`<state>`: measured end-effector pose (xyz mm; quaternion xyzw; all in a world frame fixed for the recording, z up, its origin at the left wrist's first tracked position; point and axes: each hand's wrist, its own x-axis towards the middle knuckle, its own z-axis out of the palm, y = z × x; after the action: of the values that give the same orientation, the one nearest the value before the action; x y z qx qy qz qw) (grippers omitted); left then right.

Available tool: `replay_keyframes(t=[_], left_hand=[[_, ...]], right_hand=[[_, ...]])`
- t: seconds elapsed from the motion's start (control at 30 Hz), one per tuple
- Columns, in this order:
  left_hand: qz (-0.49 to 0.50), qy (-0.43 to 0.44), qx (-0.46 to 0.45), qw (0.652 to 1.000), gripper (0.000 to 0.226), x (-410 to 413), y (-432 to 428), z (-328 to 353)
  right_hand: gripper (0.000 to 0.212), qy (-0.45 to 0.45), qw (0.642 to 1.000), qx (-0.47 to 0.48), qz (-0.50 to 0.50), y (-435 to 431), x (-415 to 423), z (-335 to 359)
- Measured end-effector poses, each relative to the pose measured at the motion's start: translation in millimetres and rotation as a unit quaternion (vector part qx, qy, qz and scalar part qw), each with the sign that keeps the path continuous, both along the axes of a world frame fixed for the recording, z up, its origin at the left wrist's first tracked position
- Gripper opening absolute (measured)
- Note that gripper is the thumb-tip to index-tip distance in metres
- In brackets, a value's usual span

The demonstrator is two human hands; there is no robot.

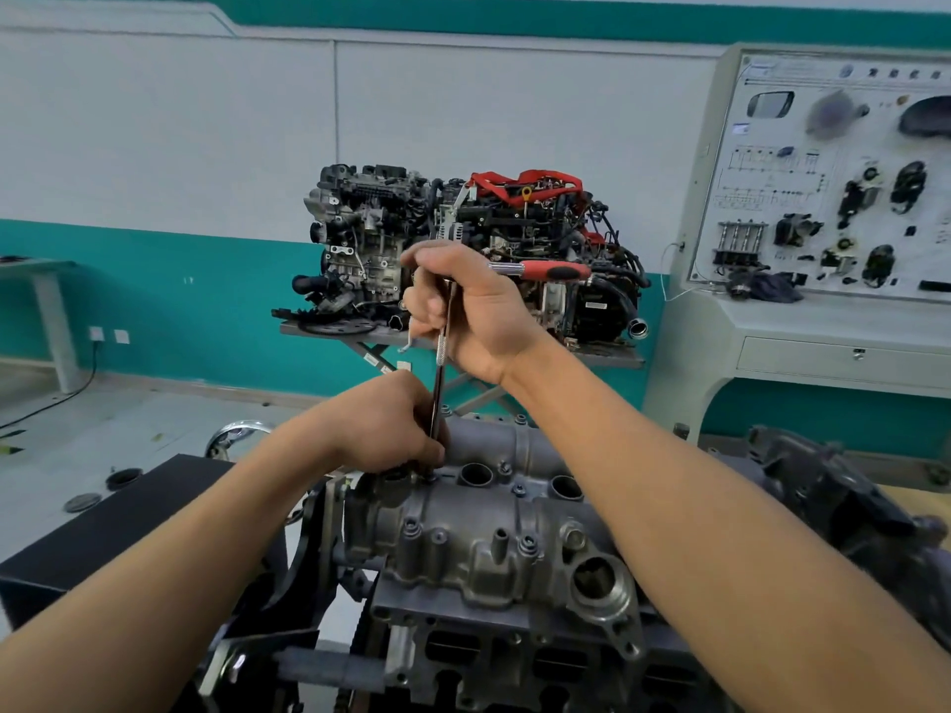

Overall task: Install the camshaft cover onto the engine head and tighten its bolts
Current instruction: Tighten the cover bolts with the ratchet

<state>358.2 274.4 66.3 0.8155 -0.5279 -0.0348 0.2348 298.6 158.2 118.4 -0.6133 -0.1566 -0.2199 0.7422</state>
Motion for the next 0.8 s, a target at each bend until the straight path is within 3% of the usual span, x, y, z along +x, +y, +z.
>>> replay_keyframes(t=[0.13, 0.23, 0.3, 0.37, 0.43, 0.53, 0.63, 0.8], left_hand=[[-0.008, 0.008, -0.016, 1.0, 0.008, -4.9, 4.9, -4.3], [0.003, 0.009, -0.021, 1.0, 0.008, -7.1, 6.1, -6.9], [0.012, 0.006, -0.023, 1.0, 0.009, -8.1, 5.7, -8.1], [0.026, 0.003, -0.039, 0.999, 0.011, -9.5, 5.0, -10.9], [0.038, -0.002, -0.059, 0.998, 0.016, -10.8, 3.7, -14.4], [0.036, -0.005, -0.056, 0.998, 0.018, -10.2, 1.6, -15.6], [0.021, -0.004, -0.038, 0.999, 0.013, -8.2, 0.3, -13.1], [-0.003, 0.003, -0.04, 0.999, 0.006, -7.1, 2.4, -14.0]], right_hand=[[0.015, -0.119, 0.965, -0.125, -0.198, 20.2, 3.7, -3.8], [0.015, -0.13, 0.959, -0.125, -0.22, 23.8, 3.2, -3.8], [0.016, -0.107, 0.975, -0.093, -0.17, 20.2, 0.2, -5.2], [0.017, -0.037, 0.998, -0.025, -0.043, 11.8, -4.5, -4.6], [0.014, 0.019, 0.993, 0.046, 0.103, 3.2, -9.3, -2.0], [0.015, 0.039, 0.974, 0.089, 0.206, -5.4, -13.0, -2.1], [0.019, 0.045, 0.974, 0.088, 0.204, -8.5, -14.3, -1.8], [0.02, -0.03, 0.996, 0.024, 0.075, 1.9, -18.0, -5.9]])
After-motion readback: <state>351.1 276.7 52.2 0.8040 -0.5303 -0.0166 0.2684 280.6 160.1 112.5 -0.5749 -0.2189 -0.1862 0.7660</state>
